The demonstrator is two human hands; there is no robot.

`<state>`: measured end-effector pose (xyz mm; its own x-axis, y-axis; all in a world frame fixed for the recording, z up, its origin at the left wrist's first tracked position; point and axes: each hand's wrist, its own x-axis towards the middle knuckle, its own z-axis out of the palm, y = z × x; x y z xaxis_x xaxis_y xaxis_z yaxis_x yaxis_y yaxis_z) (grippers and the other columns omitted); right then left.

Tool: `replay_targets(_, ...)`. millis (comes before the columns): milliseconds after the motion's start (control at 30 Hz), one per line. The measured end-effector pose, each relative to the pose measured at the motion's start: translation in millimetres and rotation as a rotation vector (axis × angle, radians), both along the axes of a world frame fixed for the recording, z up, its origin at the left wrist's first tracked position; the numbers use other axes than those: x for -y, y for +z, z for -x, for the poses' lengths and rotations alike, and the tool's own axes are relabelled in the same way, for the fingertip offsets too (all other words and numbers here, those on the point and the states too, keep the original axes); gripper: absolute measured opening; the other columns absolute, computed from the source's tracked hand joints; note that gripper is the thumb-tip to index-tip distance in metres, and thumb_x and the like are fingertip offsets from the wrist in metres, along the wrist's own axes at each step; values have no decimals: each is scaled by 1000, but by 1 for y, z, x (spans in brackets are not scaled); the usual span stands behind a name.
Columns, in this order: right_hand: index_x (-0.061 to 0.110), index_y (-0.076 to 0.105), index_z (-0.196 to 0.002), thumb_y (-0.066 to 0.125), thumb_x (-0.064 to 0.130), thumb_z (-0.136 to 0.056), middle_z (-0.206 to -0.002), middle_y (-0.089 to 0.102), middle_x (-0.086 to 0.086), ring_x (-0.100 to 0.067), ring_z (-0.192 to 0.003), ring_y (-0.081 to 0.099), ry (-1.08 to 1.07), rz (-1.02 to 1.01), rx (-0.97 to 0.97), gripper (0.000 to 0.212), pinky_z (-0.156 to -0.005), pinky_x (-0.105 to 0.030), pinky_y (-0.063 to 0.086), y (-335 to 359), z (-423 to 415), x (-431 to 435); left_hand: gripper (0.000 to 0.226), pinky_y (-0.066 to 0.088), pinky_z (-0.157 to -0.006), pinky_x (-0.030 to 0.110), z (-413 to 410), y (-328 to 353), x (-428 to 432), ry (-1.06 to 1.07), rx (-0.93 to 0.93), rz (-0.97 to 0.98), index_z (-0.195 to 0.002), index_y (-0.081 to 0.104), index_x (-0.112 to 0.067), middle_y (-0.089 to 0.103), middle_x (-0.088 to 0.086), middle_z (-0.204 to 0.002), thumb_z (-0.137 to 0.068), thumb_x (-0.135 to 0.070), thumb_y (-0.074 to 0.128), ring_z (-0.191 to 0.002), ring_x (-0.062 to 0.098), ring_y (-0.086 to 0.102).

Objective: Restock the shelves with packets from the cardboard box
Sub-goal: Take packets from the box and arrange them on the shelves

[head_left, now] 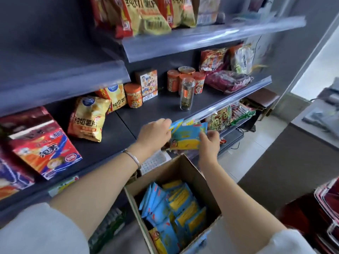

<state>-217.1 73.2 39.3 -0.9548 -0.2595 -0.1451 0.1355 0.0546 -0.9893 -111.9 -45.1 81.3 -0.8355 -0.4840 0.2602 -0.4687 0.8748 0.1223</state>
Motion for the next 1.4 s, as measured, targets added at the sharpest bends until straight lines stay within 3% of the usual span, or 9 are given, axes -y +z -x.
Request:
replay_targets(200, 22, 46, -77, 54, 15, -90, -78, 49, 0, -14, -63, 44, 52, 317, -109, 17, -56, -29, 37, 109, -11, 24, 24, 43, -58, 37, -38, 105, 14, -19, -387, 165, -111, 60, -10, 64, 8, -101, -90, -17, 52, -86, 32, 60)
replay_targets(400, 21, 48, -76, 59, 19, -81, -80, 50, -6, -23, -72, 47, 194, 587, -110, 12, -65, -40, 39, 192, -55, 83, 30, 51, -56, 37, -99, 180, 41, -58, -663, 326, -111, 61, -9, 69, 7, -85, -88, -27, 50, -73, 28, 64)
replay_targets(600, 27, 51, -79, 60, 26, -85, -94, 60, -7, -23, -84, 61, 401, 551, -53, 11, -84, -51, 54, 230, -114, 170, 41, 52, -82, 40, -166, 200, 117, 23, -600, 306, -123, 59, -6, 66, 10, -117, -86, -22, 64, -102, 30, 64)
replay_targets(833, 16, 45, -83, 52, 10, -94, -90, 56, -6, -15, -73, 58, 522, 550, 135, 15, -51, -27, 53, 242, -168, 261, 37, 30, -105, 22, -225, 203, 211, -8, -491, 149, -122, 61, -4, 59, 10, -128, -90, -21, 56, -122, 25, 52)
replay_targets(933, 15, 46, -83, 51, 9, -94, -88, 57, -6, -15, -70, 58, 567, 518, 148, 14, -46, -24, 50, 239, -180, 291, 35, 33, -106, 34, -241, 212, 254, 40, -398, 40, -124, 61, -17, 56, 3, -129, -90, -18, 58, -123, 23, 47)
replay_targets(1000, 15, 47, -83, 52, 9, -94, -90, 57, -8, -17, -71, 59, 591, 491, 121, 13, -47, -24, 50, 236, -185, 308, 48, 37, -104, 43, -248, 217, 275, 130, -346, -33, -130, 53, -27, 51, -1, -131, -83, -29, 65, -123, 21, 45)
replay_targets(1100, 15, 49, -80, 53, 9, -93, -85, 58, -7, -17, -69, 60, 621, 468, 85, 15, -51, -27, 52, 235, -188, 327, 71, 39, -100, 34, -256, 224, 294, 275, -287, -254, -141, 34, -27, 47, 5, -130, -81, -39, 70, -120, 22, 47)
replay_targets(1233, 16, 46, -75, 52, 9, -94, -74, 59, -3, -14, -60, 60, 701, 405, 4, 21, -48, -24, 51, 238, -187, 344, 46, 46, -60, 28, -263, 230, 313, 365, -106, -378, -106, 56, -15, 57, 3, -95, -80, -51, 65, -80, 18, 55)
replay_targets(1400, 15, 55, -98, 48, 9, -96, -86, 66, -4, -17, -70, 64, 845, 342, -60, 9, -62, -32, 55, 247, -178, 371, 29, 47, -56, 33, -266, 238, 335, 339, -116, -417, -93, 48, -12, 54, 3, -87, -90, -39, 59, -80, 21, 56)
